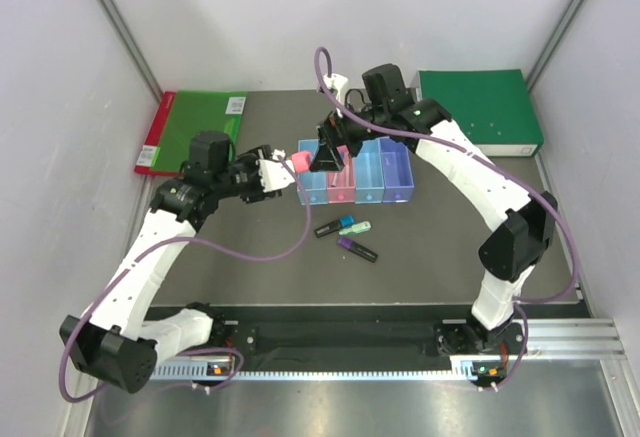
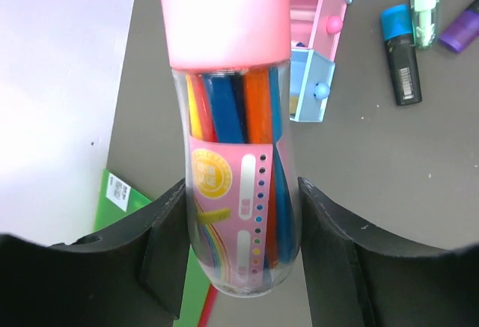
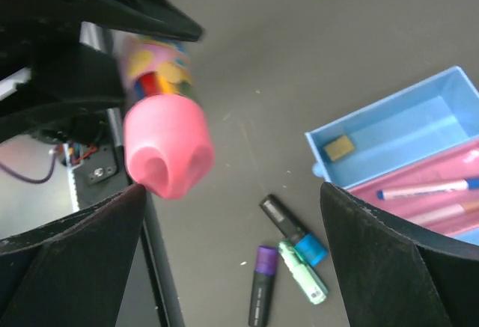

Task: Sort the stationery into containers
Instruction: Place the stationery in the storage box.

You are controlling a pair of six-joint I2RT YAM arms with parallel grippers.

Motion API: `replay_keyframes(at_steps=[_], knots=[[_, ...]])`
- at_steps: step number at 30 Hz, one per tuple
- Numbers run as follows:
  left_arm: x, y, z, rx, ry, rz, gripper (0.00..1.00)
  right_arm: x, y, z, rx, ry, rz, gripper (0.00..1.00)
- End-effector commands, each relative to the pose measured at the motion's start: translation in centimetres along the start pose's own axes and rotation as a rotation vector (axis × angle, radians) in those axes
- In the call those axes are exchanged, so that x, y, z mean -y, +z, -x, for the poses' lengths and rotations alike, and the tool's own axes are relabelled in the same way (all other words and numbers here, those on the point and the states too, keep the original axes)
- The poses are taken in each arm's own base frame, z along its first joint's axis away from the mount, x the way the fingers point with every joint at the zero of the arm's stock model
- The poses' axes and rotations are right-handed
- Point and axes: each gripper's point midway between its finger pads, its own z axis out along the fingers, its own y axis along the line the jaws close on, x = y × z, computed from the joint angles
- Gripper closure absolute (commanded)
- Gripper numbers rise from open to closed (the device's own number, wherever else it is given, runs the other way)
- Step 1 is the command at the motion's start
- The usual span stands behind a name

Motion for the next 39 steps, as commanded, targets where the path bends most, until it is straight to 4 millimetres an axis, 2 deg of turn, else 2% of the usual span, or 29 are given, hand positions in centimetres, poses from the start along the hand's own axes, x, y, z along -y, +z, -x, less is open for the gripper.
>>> replay_keyframes(at_steps=[1,4,12,16,20,25,28,31,35,39], knots=[[-2.7,0.6,3.8,0.075,0.075,0.079,1.00,-5.6,-2.2,3.3,0.096,-0.108,0.118,0.00],[-2.6,1.3,4.3,0.067,0.089,0.073,1.00,-6.5,-2.6,2.6,0.083,-0.130,0.132,0.00],[-2.7,2.3,5.5,0.097,0.109,0.080,1.00,-6.3,-2.6,1.6,0.071,-0.128,0.117,0.00],[-3.0,1.6,6.6,0.143,0.118,0.115,1.00,-5.9,-2.5,1.4,0.065,-0.134,0.097,0.01],[-2.5,0.6,7.7,0.184,0.125,0.137,1.00,-5.7,-2.5,1.5,0.068,-0.132,0.094,0.01],[-2.0,-0.1,8.1,0.210,0.132,0.143,1.00,-5.3,-2.2,1.4,0.062,-0.128,0.076,0.03],[-1.4,-0.4,8.1,0.212,0.137,0.126,1.00,-5.2,-2.3,1.5,0.064,-0.130,0.069,0.05],[-0.4,-0.3,7.2,0.190,0.156,0.101,1.00,-5.3,-2.4,1.8,0.071,-0.136,0.066,0.06],[0.7,0.4,5.6,0.151,0.166,0.073,1.00,-5.3,-2.6,2.2,0.082,-0.136,0.059,0.06],[1.0,1.0,5.0,0.142,0.164,0.063,1.00,-5.3,-2.6,2.1,0.082,-0.134,0.060,0.07]])
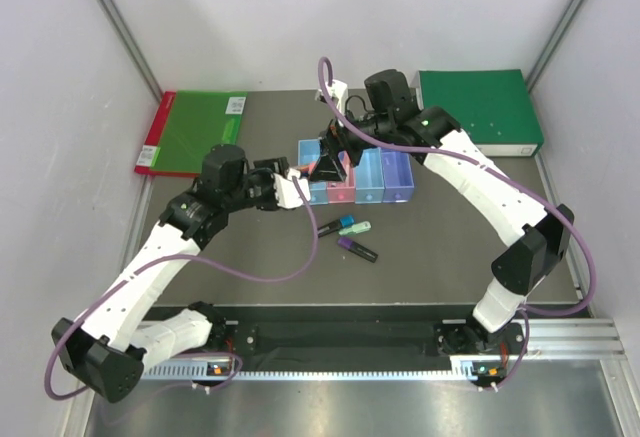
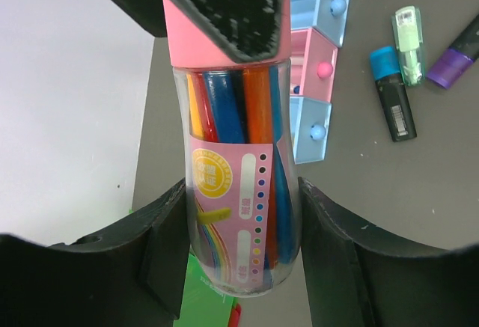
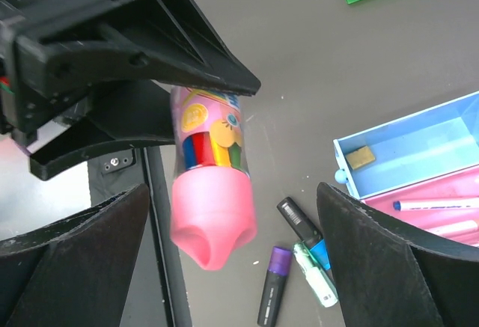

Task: Sort the stationery into containers
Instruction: Place the stationery in the storage box.

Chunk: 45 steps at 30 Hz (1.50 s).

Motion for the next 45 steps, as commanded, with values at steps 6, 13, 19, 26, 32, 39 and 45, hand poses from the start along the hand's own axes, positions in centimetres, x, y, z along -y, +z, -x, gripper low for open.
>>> replay_keyframes(at_steps=[6,13,19,26,32,39,45], knots=[[-1.9,0.4,1.5,0.054,0.042,0.059,1.00,-1.2,-0.9,1.2,0.040,-0.039,0.009,0.11],[-2.5,0.4,2.1,0.074,0.035,0.076,1.00,-1.1,-0.8,0.8,0.035,-0.036,0.007,0.14],[-2.7,0.1,2.4,0.084,0.028,0.087,1.00,-0.8,-0.6,0.6,0.032,-0.033,0.002,0.19],[-2.0,0.2,2.2,0.083,0.017,0.073,1.00,-0.7,-0.6,1.0,0.042,-0.032,-0.001,0.74],[-1.6,0.4,1.8,0.072,0.010,0.065,0.18,-0.6,-0.6,1.0,0.042,-0.035,-0.013,1.00],[-0.6,0.5,0.7,0.047,0.011,0.053,0.01,-0.3,-0.9,1.2,0.045,-0.043,-0.043,1.00],[0.9,-0.1,-0.4,0.009,0.000,0.026,0.01,1.6,-1.7,1.5,0.038,-0.072,-0.166,1.00]])
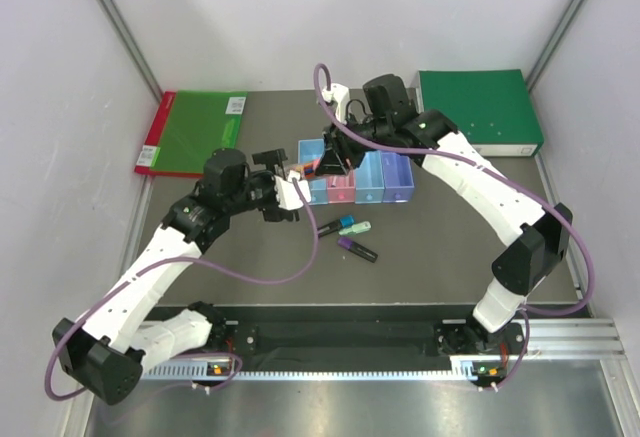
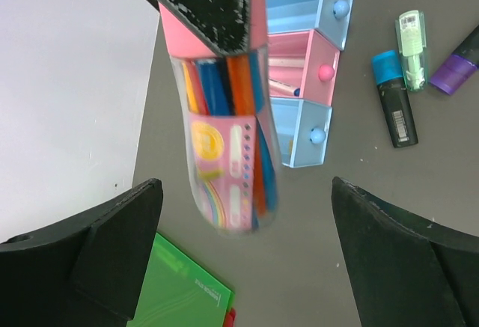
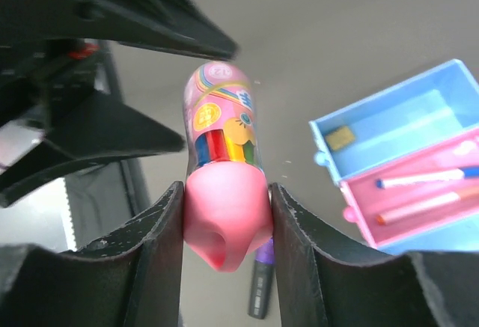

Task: Sort the stationery into containers
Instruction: Place the stationery in the storage box.

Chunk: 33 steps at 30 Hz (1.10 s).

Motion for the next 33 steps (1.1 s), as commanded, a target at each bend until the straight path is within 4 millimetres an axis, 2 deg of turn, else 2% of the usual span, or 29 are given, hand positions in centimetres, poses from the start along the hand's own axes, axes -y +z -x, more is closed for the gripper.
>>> replay_keyframes(at_steps=[1,4,8,10,12,13,14,16,18,19,22,28,33], knots=[[0.5,-1.1,0.1,0.001,0.014,0.013,0.01,0.6,-2.3,3.0,0.072,-0.100,-0.124,1.00],[1.8,-1.8,-0.4,-0.014,0.004,-0.016,0.01,3.9,-3.3,2.9,0.058,-0.122,-0.293,1.00],[3.6,-2.1,-1.3,-0.039,-0.026,-0.067,0.01,9.6,-5.7,2.1,0.014,-0.135,-0.580,1.00],[4.7,-1.9,-1.7,-0.047,-0.060,-0.110,0.01,11.6,-7.0,1.8,0.003,-0.125,-0.640,1.00],[5.4,-1.2,-2.0,-0.058,-0.124,-0.148,0.01,13.7,-8.2,0.8,-0.050,-0.115,-0.683,1.00],[5.9,-1.0,-2.2,-0.069,-0.148,-0.175,0.01,14.3,-9.1,1.6,-0.051,-0.119,-0.704,1.00],[6.3,-0.7,-2.3,-0.075,-0.191,-0.195,0.01,15.3,-8.9,-0.1,-0.128,-0.100,-0.707,1.00],[6.7,0.5,-2.4,-0.084,-0.244,-0.236,0.01,17.2,-10.7,0.1,-0.139,-0.082,-0.760,1.00],[6.8,2.0,-2.6,-0.087,-0.303,-0.259,0.01,18.8,-11.7,-0.2,-0.158,-0.088,-0.786,1.00],[6.9,2.5,-2.6,-0.082,-0.321,-0.271,0.01,19.4,-12.3,-0.1,-0.160,-0.096,-0.816,1.00],[7.6,4.5,-3.0,-0.089,-0.371,-0.337,0.01,20.1,-12.5,0.0,-0.184,-0.134,-0.827,1.00],[9.0,7.7,-5.2,-0.157,-0.384,-0.433,0.02,20.6,-10.9,-1.6,-0.261,-0.108,-0.770,1.00],[8.6,9.9,-6.3,-0.184,-0.370,-0.451,0.02,20.6,-10.1,-3.3,-0.313,-0.098,-0.751,1.00]])
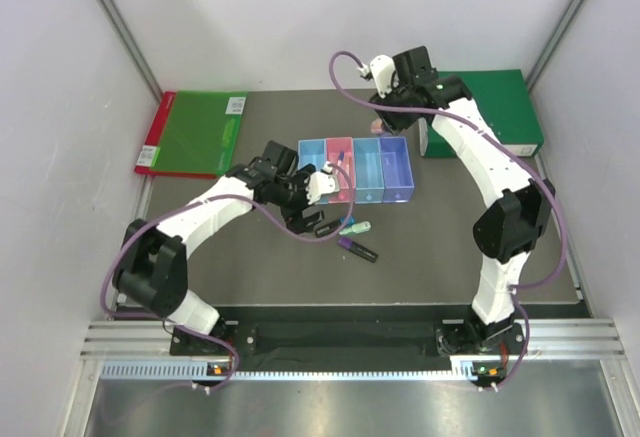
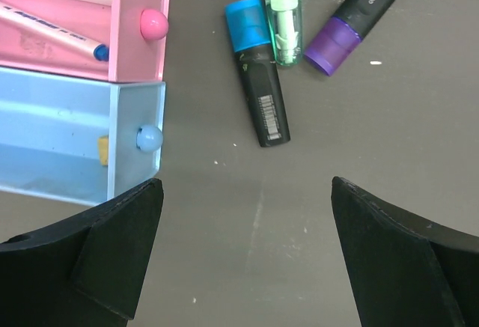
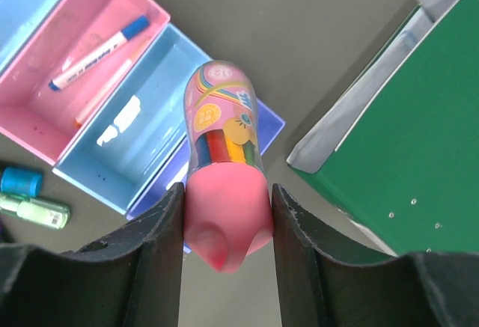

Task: Sort the stationery into containers
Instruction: Place the stationery in the storage box.

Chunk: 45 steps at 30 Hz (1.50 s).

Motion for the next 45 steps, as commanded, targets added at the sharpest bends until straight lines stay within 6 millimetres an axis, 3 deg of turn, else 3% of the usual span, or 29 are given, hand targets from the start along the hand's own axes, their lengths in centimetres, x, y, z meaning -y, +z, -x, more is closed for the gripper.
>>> replay_keyframes(at_steps=[1,21,27,37,41,44,45], knots=[[-1.5,0.6,2.1,0.044,0.047,0.001,0.02,-0.2,-0.6,0.2,-0.001,-0.036,0.003,1.00],[-1.4,5.3,0.1,0.023,0.048,-0.055,0.02,-1.1,-0.7,-6.7,-0.192,-0.075,0.044,1.00],[-1.1,6.7,-0.5,0.015,0.061,-0.085,0.03,-1.2,-0.7,-7.7,-0.214,-0.066,0.051,1.00],[-0.1,9.1,-1.7,-0.016,0.081,-0.106,0.07,-1.2,-0.7,-7.5,-0.214,-0.055,0.055,1.00],[0.7,9.6,-2.0,-0.031,0.085,-0.109,0.12,-1.5,-0.6,-7.7,-0.216,-0.052,0.065,0.99],[1.2,9.8,-2.6,-0.050,0.090,-0.116,0.23,-1.7,-0.6,-7.4,-0.209,-0.045,0.071,0.93],[1.3,9.8,-2.7,-0.057,0.089,-0.122,0.34,-1.7,-0.5,-7.3,-0.206,-0.042,0.070,0.87]])
